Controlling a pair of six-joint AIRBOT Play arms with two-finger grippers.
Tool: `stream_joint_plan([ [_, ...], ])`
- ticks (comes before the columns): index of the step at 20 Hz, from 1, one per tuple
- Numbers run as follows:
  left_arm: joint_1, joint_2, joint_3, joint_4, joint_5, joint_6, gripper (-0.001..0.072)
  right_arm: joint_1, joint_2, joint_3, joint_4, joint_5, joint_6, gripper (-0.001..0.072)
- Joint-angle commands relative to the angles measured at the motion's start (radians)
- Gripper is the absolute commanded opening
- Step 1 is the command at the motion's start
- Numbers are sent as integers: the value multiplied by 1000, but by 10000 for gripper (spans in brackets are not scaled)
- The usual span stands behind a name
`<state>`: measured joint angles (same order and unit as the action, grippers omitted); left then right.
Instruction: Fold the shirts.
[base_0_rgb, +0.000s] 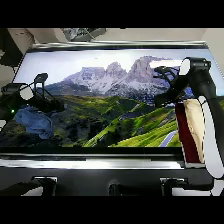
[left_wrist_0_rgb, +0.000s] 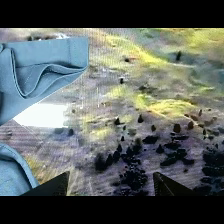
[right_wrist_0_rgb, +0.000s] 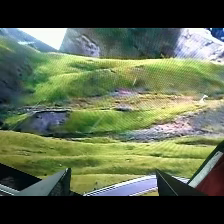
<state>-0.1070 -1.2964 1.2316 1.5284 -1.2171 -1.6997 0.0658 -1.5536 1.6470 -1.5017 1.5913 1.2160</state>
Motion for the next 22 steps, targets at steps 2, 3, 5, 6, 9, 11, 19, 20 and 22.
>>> stream_joint_plan([
  [2, 0, 0, 0, 0, 0, 0, 601, 1, -1, 0, -3, -4, 0, 614],
  [3, -1, 0, 0, -2, 7, -12, 601, 1, -1, 0, -3, -3, 0, 614],
  [5, -1, -2, 0, -4, 26, -12, 602, 1, -1, 0, -3, -10, 0, 615],
  [6, 0, -3, 0, -3, 34, -11, 602, 1, -1, 0, -9, -47, 0, 616],
  [9, -2, -5, 0, -4, 45, -14, 602, 1, -1, 0, -29, -142, 0, 615],
  [11, -2, -8, 0, -5, 89, -14, 602, 1, -1, 0, -29, -176, 0, 615],
  [19, 149, -5, 177, 77, -103, -19, 720, 1, -1, 0, -29, -227, 0, 615],
  [20, 222, -5, 180, 76, -140, -39, 720, 1, -2, 0, -29, -208, -1, 615],
  [22, 368, -11, 130, 55, -174, -66, 720, 1, -2, 0, -21, -188, -9, 613],
])
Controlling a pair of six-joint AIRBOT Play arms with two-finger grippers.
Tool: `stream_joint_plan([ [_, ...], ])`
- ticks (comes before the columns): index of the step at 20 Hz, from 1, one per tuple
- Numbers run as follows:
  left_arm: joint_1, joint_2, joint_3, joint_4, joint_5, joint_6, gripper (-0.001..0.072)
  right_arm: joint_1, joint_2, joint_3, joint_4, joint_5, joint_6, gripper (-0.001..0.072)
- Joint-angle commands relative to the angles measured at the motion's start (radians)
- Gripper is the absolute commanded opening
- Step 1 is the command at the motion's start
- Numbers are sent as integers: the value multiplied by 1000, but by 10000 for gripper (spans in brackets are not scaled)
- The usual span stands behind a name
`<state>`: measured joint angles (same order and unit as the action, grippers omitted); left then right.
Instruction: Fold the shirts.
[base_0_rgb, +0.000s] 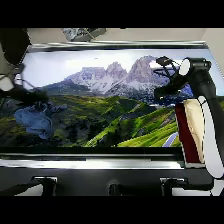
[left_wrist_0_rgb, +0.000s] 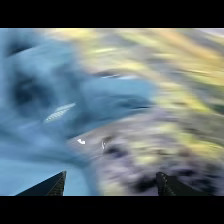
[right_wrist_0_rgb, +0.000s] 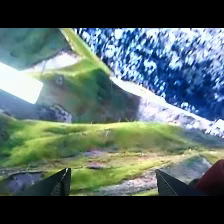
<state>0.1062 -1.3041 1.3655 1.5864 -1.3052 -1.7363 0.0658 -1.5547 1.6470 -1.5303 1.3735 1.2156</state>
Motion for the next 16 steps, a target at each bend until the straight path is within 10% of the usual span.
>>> stream_joint_plan([
  [1, 218, -5, -44, -30, -71, -29, 720, 1, -1, 0, 12, 33, -19, 613],
  [12, 388, -197, -209, -212, 161, 86, 718, 1, -1, 0, 27, 79, -29, 613],
  [16, 379, -214, -190, -264, 143, 185, 53, 1, 0, 0, 26, 94, -26, 614],
])
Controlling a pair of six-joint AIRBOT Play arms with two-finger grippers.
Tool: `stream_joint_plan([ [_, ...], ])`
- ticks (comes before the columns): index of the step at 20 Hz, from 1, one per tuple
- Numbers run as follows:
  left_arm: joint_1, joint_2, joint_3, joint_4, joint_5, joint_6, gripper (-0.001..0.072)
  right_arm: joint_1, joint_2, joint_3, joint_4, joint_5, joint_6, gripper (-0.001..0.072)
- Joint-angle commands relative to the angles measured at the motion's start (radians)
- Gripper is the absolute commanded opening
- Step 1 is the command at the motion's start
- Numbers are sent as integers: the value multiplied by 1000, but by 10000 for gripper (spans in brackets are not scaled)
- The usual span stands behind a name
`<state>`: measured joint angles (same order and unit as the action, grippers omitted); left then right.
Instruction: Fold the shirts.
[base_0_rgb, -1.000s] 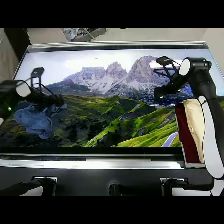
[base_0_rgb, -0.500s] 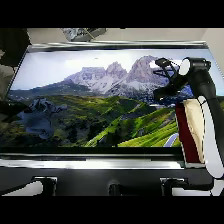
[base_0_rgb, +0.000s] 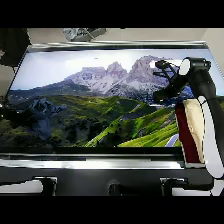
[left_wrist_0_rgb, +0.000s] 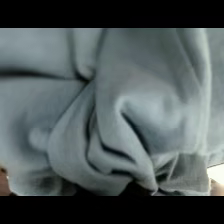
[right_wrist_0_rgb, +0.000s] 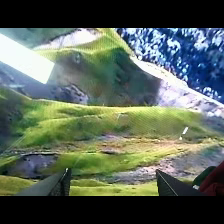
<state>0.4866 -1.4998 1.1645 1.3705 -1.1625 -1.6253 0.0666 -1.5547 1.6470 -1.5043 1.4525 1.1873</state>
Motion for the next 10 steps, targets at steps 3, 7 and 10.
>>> stream_joint_plan([
  [3, -13, 58, 106, -291, 39, 184, 25, 0, 1, 1, -17, 6, -26, 623],
  [7, -133, 253, 209, -710, 105, 348, 24, -2, 51, 41, -59, 35, -92, 641],
  [10, -322, 414, 226, -728, 105, 347, 24, -2, 183, 51, -116, 42, -92, 641],
])
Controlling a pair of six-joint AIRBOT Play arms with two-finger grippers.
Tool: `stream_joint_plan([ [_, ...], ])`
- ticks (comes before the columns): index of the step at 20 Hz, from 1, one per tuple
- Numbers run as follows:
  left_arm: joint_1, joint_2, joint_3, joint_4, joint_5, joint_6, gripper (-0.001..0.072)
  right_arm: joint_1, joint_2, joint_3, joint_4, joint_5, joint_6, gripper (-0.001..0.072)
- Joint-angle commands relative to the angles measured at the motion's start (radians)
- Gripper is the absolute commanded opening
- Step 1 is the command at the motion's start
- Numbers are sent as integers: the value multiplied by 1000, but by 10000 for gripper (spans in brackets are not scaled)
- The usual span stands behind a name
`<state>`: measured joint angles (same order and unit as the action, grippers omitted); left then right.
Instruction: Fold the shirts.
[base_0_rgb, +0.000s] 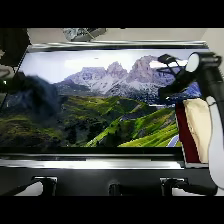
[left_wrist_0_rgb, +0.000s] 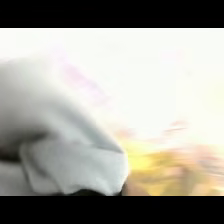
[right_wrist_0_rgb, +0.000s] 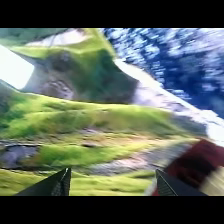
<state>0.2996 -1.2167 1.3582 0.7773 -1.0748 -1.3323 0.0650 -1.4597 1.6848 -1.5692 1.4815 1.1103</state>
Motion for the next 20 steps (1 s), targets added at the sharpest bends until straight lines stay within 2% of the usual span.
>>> stream_joint_plan([
  [1, -216, 171, 32, -134, 18, 54, 24, 0, 146, 13, -71, 13, -15, 642],
  [6, -554, 215, 33, -129, 19, 24, 23, 0, 418, 13, -97, 47, -14, 641],
  [10, -679, 156, 29, -81, 18, 1, 23, 0, 550, 13, -97, 158, -10, 640],
  [14, -721, 40, -5, -46, 18, -3, 24, 0, 555, -4, -84, 293, 29, 639],
  [19, -789, -263, -23, -47, 14, -3, 24, 0, 469, -136, -50, 266, 31, 640],
  [20, -802, -328, -22, -48, 14, -7, 111, 0, 441, -164, -44, 238, 30, 640],
])
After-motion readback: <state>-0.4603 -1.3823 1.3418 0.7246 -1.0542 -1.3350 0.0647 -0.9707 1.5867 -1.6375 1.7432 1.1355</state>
